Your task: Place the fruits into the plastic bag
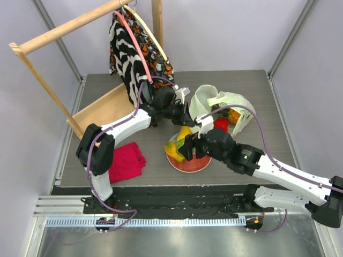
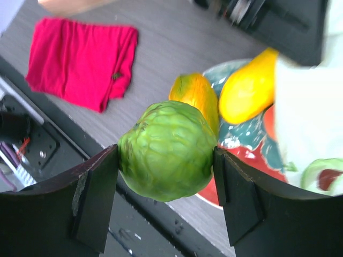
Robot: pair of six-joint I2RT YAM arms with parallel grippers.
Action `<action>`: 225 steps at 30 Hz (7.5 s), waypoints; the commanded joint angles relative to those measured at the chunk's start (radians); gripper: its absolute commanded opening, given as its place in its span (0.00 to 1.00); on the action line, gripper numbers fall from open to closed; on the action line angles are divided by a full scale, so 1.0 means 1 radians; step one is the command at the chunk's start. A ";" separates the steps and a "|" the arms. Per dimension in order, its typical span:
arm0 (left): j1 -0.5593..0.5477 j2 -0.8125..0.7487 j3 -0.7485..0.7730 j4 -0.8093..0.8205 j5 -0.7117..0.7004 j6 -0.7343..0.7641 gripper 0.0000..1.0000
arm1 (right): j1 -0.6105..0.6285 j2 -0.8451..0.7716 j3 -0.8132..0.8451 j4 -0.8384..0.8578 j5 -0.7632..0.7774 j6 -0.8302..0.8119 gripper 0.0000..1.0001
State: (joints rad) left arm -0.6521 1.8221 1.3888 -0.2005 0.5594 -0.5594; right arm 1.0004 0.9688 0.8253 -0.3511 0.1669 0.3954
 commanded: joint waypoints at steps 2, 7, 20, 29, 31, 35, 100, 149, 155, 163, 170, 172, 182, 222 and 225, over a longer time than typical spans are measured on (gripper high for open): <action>0.006 -0.033 0.016 -0.002 -0.010 0.030 0.00 | 0.006 -0.045 0.112 -0.005 0.137 -0.044 0.12; 0.006 -0.035 0.015 -0.004 -0.010 0.030 0.00 | -0.025 -0.074 0.133 -0.029 0.195 -0.058 0.10; 0.006 -0.044 0.013 -0.007 -0.012 0.032 0.00 | -0.341 -0.033 0.195 -0.123 0.057 -0.084 0.09; 0.006 -0.046 0.013 -0.007 -0.016 0.035 0.00 | -0.509 0.113 0.282 -0.158 0.176 -0.113 0.08; 0.005 -0.043 0.013 -0.007 -0.019 0.036 0.00 | -0.510 0.156 0.304 -0.179 0.226 -0.128 0.08; 0.005 -0.043 0.013 -0.007 -0.018 0.036 0.00 | -0.511 0.206 0.307 -0.187 0.342 -0.151 0.08; 0.005 -0.052 0.018 -0.016 -0.015 0.038 0.00 | -0.703 0.016 0.005 0.121 -0.126 -0.107 0.86; 0.005 -0.055 0.021 -0.019 -0.010 0.026 0.00 | -0.036 0.316 -0.020 0.236 0.022 -0.208 0.73; 0.005 -0.055 0.023 -0.020 -0.006 0.026 0.00 | -0.008 0.393 -0.011 0.288 0.031 -0.243 0.76; 0.005 -0.047 0.026 -0.025 -0.004 0.024 0.00 | 0.007 0.462 0.000 0.330 0.042 -0.273 0.79; 0.005 -0.044 0.027 -0.025 -0.004 0.024 0.00 | 0.017 0.499 -0.014 0.345 0.057 -0.279 0.76; 0.005 -0.043 0.026 -0.025 -0.004 0.026 0.00 | 0.020 0.508 -0.017 0.347 0.057 -0.279 0.75; 0.005 -0.046 0.026 -0.027 -0.004 0.024 0.00 | 0.026 0.533 -0.032 0.374 0.076 -0.273 0.57; 0.003 -0.057 0.013 0.004 0.019 0.004 0.00 | -0.083 -0.107 -0.072 0.225 -0.053 -0.093 0.01; 0.005 -0.058 0.016 0.001 0.017 0.006 0.00 | -0.233 -0.175 -0.092 0.215 -0.154 -0.083 0.01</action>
State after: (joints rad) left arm -0.6479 1.8145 1.3888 -0.2283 0.5541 -0.5491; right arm 0.9024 0.8841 0.7326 -0.1688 0.1123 0.2916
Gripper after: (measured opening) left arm 0.012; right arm 0.590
